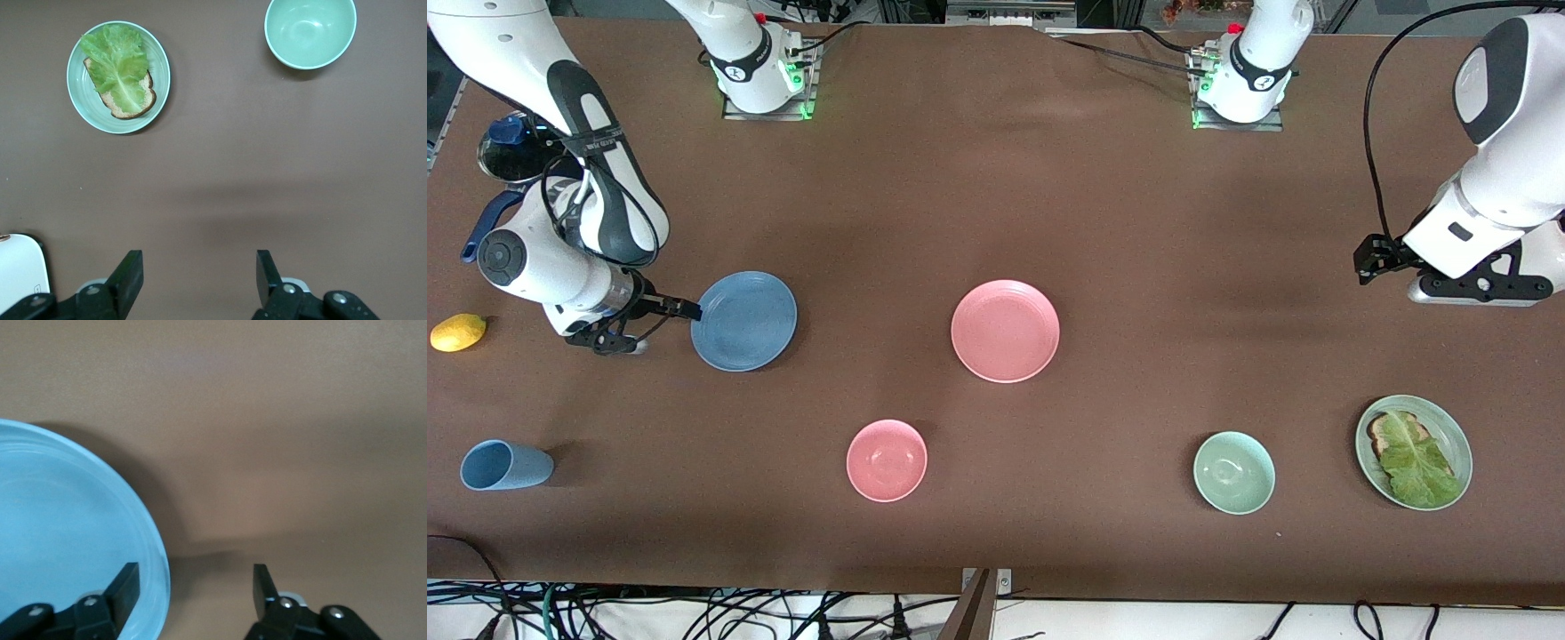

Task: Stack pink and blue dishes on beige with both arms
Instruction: 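Grasp the blue plate's rim with the right gripper, then slide the blue plate with the right gripper onto the pink plate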

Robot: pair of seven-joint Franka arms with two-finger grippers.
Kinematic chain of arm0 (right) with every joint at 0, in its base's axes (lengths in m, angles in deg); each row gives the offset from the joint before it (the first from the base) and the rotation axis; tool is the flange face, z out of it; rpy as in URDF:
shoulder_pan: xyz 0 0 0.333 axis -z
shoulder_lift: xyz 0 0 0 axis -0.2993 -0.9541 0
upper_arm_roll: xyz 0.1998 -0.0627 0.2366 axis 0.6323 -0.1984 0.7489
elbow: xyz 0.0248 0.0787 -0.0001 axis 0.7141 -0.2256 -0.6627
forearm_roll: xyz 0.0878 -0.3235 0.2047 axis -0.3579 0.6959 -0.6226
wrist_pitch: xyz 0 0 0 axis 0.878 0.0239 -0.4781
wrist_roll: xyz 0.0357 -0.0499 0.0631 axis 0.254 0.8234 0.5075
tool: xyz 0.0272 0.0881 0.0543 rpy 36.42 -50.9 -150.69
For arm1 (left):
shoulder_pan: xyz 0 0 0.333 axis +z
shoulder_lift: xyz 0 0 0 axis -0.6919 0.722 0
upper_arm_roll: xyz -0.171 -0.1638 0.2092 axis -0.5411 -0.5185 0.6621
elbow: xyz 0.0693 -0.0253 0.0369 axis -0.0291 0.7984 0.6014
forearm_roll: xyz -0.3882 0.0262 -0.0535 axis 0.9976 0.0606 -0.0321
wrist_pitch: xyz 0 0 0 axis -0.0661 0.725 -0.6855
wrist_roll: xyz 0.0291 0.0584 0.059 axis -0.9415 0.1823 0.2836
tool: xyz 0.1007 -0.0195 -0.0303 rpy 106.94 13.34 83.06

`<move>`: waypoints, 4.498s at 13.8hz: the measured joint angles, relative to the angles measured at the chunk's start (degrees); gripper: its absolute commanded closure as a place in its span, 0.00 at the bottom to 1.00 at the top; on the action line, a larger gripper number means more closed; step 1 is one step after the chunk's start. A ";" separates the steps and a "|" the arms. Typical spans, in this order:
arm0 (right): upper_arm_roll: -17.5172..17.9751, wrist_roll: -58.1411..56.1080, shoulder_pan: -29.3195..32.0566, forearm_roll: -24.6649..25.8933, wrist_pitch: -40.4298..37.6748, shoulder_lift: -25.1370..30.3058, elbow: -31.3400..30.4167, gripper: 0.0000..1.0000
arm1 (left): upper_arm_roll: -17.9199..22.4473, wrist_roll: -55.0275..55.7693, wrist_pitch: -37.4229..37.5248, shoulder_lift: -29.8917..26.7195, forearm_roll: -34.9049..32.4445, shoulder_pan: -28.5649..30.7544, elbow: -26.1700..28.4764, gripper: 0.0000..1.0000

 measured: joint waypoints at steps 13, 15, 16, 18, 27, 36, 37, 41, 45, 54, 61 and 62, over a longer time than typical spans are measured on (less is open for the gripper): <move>0.73 -6.70 0.00 -3.79 0.25 -1.00 0.39 1.00 | -2.70 1.01 7.12 -0.36 6.89 2.51 -10.82 0.00; 0.97 -7.03 0.00 -3.79 0.10 -1.03 0.78 1.00 | -2.48 1.00 7.18 -0.36 7.65 3.25 -10.91 0.00; 1.40 -7.04 0.00 -3.81 -0.35 -0.98 1.30 1.00 | -2.51 1.00 7.42 -0.36 7.68 3.25 -10.92 0.00; 2.31 -6.75 -0.03 -3.92 -2.97 -0.61 3.17 1.00 | -2.71 1.01 8.93 -0.36 7.95 3.25 -11.02 0.00; 5.22 -1.27 -0.05 -7.08 -19.55 2.95 12.34 1.00 | -3.42 1.00 11.43 0.17 8.12 2.76 -12.83 0.00; 21.59 34.14 -1.21 -8.33 -17.01 7.65 11.56 1.00 | -4.65 1.03 11.43 0.35 8.12 2.74 -13.24 0.00; 22.24 37.11 -2.32 -8.33 -14.66 7.38 10.99 1.00 | -4.58 1.03 11.43 0.35 8.12 2.79 -13.25 0.00; 22.61 47.65 -9.54 -8.33 -6.83 4.90 9.90 1.00 | -4.57 1.03 11.43 0.37 8.12 2.77 -13.26 0.00; 22.71 56.90 -16.91 -8.33 0.85 1.98 9.85 1.00 | -4.57 1.02 11.43 0.38 8.12 2.77 -13.28 0.00; 22.65 62.97 -23.49 -8.33 11.66 -3.90 9.82 1.00 | -4.53 1.02 11.44 0.62 8.12 2.81 -13.28 0.00; 22.64 63.37 -26.36 -8.33 14.97 -6.79 9.81 1.00 | -4.57 1.01 11.44 0.87 8.12 2.76 -13.28 0.00; 22.63 63.38 -26.65 -8.33 15.42 -7.26 9.81 1.00 | -4.57 1.01 11.44 0.89 8.12 2.76 -13.28 0.00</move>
